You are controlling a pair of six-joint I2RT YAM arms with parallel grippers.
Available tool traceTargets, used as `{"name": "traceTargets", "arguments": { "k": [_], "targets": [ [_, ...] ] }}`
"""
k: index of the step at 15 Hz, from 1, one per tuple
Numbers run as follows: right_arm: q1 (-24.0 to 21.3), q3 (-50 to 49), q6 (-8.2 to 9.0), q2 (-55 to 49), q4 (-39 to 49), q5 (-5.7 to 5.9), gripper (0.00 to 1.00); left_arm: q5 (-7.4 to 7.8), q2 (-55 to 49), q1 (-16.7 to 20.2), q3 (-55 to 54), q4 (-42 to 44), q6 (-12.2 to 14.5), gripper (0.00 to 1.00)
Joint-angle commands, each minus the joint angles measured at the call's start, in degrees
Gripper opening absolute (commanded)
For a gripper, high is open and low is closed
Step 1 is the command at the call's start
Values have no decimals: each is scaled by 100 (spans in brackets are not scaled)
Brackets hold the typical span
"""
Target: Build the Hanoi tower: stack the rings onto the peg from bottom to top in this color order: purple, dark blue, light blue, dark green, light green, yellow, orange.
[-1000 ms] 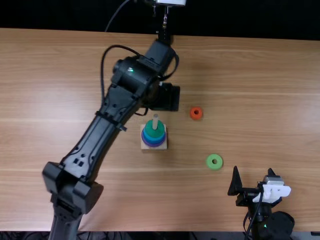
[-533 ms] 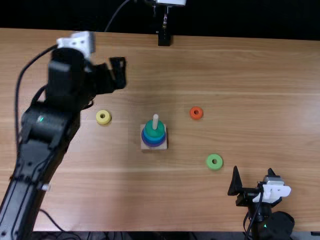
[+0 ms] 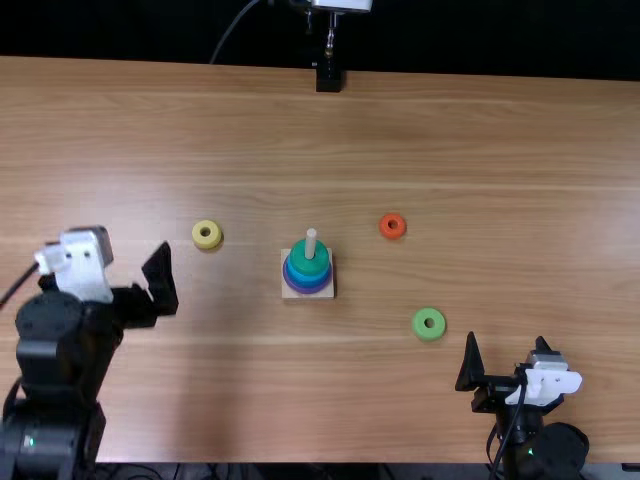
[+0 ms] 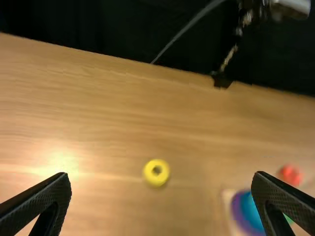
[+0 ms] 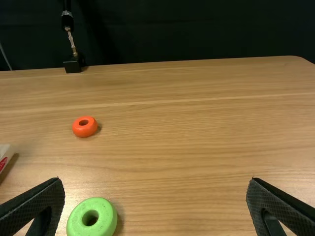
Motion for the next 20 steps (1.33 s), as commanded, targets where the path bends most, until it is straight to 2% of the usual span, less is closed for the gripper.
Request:
{"name": "traceTargets", "arguments": {
  "k": [1, 2, 5, 6, 7, 13, 18, 19, 20],
  "targets": [
    [-67, -398, -17, -73, -389, -57, 100, 71, -498, 52, -535, 21, 1494, 100],
    [-67, -398, -17, -73, -389, -57, 100, 50, -867, 105, -931, 21, 1747, 100],
    [-67, -398, -17, -73, -389, -57, 100, -88, -2062, 184, -2047, 21, 1747, 100],
    [-67, -398, -28, -73, -389, -57, 100, -277, -2431, 167, -2425, 32, 1747, 100],
    [-67, -398, -17, -73, -389, -57, 100, -393, -2774, 158, -2767, 21, 1737, 100],
    [-67, -398, -17, -73, -389, -57, 100, -414, -4066, 123, -3831, -32, 1695, 100],
    [-67, -398, -17, -73, -400, -57, 100, -436, -4488, 123, -4147, -74, 1695, 100],
    [-67, -398, -17, -73, -389, -57, 100, -488, -4541, 131, -4147, -95, 1695, 100],
    [-67, -398, -17, -73, -400, -57, 100, -636, -4541, 131, -4147, -127, 1673, 100]
  ]
}}
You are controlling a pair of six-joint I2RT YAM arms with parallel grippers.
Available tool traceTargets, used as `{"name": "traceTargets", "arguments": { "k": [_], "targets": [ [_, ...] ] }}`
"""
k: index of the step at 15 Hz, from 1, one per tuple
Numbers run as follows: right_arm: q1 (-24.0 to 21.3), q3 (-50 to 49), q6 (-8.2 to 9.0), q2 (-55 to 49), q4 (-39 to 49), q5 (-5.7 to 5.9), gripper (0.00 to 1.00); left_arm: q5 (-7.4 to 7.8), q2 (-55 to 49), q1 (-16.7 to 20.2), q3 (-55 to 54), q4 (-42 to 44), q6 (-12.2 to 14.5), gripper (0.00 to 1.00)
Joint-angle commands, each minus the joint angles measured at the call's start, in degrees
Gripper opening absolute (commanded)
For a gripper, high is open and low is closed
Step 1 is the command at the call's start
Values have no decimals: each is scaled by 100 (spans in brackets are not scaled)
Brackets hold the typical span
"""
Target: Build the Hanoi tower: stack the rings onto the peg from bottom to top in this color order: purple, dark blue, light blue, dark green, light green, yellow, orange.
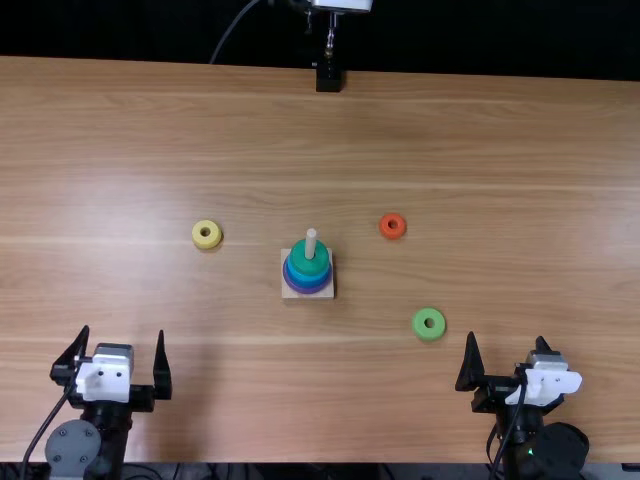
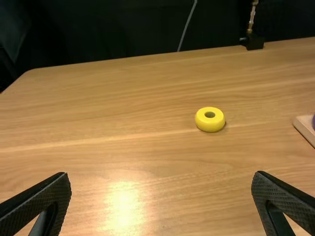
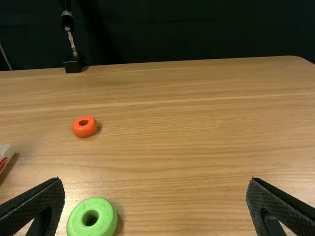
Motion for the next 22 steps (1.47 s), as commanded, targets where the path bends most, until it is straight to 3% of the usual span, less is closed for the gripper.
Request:
{"name": "traceTargets", "arguments": {
  "k": [1, 3, 4, 10, 22],
  "targets": [
    [-65, -398, -22, -73, -400, -55, 100, -269, -69, 9, -517, -266, -151, 100],
    [-65, -398, -22, -73, -389, -55, 100, -290, -69, 9, -517, -277, -805, 100],
    [-65, -398, -22, -73, -389, -55, 100, -290, -69, 9, -517, -277, -921, 100],
    [-65, -398, -22, -73, -389, -55, 100, -237, -69, -44, -517, -962, -942, 100],
    [-65, -398, -32, -73, -389, -55, 100, -237, -69, -61, -517, -983, -921, 100]
  ]
}}
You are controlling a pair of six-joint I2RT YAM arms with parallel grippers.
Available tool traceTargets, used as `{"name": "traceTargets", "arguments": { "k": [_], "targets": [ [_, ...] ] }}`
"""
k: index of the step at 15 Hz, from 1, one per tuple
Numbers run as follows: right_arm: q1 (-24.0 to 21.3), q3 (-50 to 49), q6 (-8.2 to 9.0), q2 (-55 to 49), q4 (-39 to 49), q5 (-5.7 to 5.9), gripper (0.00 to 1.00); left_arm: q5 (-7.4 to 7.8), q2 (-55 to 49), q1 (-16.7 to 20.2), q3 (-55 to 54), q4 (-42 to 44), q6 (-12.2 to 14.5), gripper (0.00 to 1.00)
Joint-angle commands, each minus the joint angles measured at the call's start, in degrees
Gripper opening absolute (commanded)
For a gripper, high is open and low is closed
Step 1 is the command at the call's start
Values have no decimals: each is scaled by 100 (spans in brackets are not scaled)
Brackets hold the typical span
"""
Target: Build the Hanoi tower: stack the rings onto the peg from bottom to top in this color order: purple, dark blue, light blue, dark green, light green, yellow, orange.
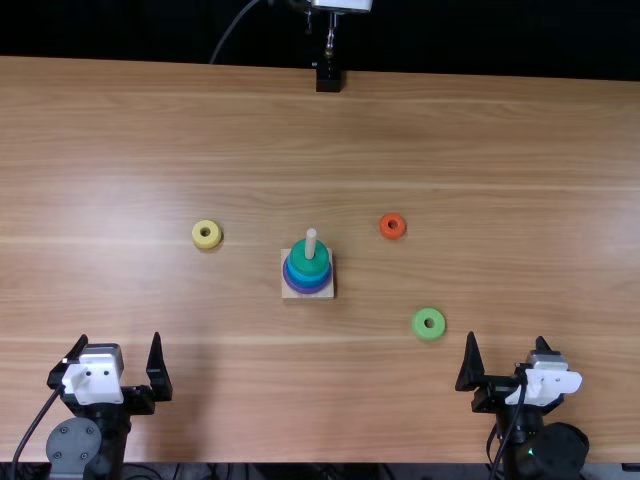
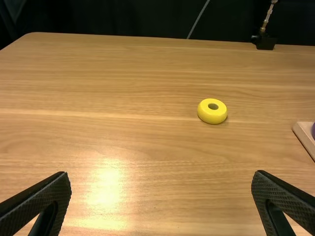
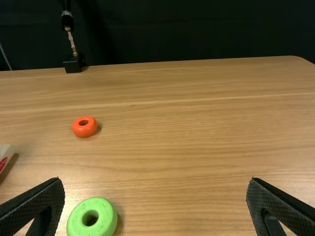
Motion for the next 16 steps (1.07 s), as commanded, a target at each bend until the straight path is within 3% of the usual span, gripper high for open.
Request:
{"name": "traceTargets", "arguments": {
  "k": [1, 5, 8, 12, 14, 16],
  "targets": [
    [-67, -390, -28, -73, -389, -57, 100, -66, -69, -50, -596, -454, -20, 100],
    [-58, -398, -28, -73, -379, -46, 100, -66, -69, -50, -596, -454, -20, 100],
    [-58, -205, -334, -73, 286, 28, 100, -66, -69, -50, -596, -454, -20, 100],
    [-32, 1438, -292, 1219, 486, 502, 100, -66, -69, -50, -596, -454, -20, 100],
    [-14, 2265, -292, 1931, 486, 597, 100, -66, -69, -50, -596, -454, -20, 100],
    [-14, 3196, -292, 2810, 412, 618, 100, -66, -69, -59, -596, -454, -20, 100]
  ]
}}
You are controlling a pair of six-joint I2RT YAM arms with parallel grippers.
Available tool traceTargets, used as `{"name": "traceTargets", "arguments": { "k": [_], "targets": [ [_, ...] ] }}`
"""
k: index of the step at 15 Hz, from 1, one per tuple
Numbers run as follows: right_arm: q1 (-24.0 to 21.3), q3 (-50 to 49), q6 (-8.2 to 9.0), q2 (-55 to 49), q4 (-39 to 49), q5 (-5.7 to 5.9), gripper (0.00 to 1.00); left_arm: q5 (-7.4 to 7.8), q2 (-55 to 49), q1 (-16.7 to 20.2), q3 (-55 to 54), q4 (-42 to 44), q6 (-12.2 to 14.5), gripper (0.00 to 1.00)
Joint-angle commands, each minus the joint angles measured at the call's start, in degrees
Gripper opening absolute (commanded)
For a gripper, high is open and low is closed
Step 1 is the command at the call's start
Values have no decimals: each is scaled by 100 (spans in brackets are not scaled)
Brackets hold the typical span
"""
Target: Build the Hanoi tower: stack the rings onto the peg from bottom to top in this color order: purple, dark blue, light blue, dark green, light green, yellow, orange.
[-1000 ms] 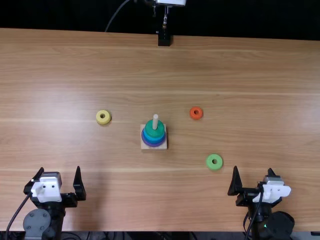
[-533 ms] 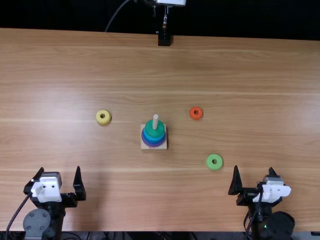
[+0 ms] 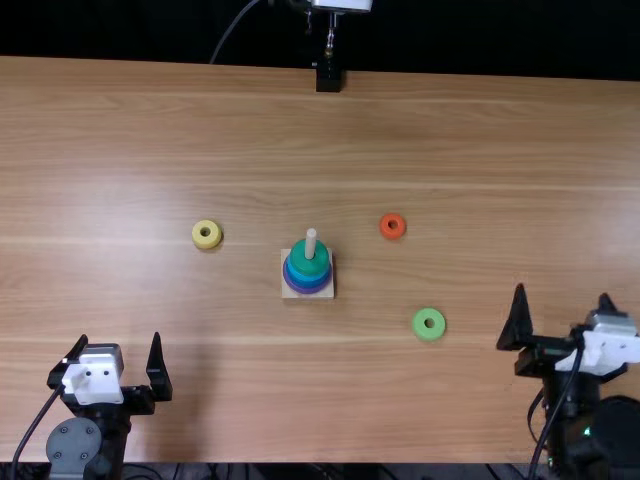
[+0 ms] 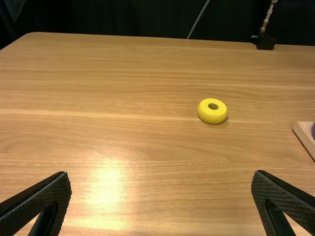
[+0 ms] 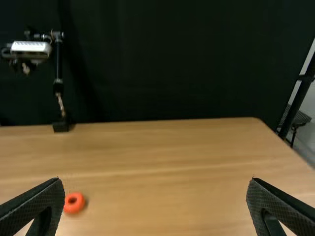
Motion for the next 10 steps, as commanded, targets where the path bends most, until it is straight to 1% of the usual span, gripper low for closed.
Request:
{"name": "traceTargets", "arguments": {
  "k": [1, 2, 3, 5, 6, 8, 9, 10],
  "targets": [
    [-3, 665, -14, 675, -8, 131, 100, -64, -69, -50, -596, -452, -20, 100],
    [32, 1113, -25, 1272, -60, 162, 100, -64, -69, -50, -596, -452, -20, 100],
    [287, 1474, -14, 1826, -429, 184, 100, -64, -69, -50, -596, -452, -20, 100],
    [726, 2107, -4, 2397, -1294, 152, 100, -64, -69, -50, -596, -452, -20, 100],
    [902, 2265, -4, 2652, -1558, 141, 100, -64, -69, -50, -596, -452, -20, 100],
    [1526, 2247, 7, 3382, -1885, 152, 100, -64, -69, -50, -596, -452, -20, 100],
    [1711, 2212, 7, 3645, -1938, 162, 100, -64, -69, -59, -596, -452, -20, 100],
    [1781, 2186, 18, 3918, -1969, 152, 100, -64, -69, -50, -596, -452, -20, 100]
  ]
}}
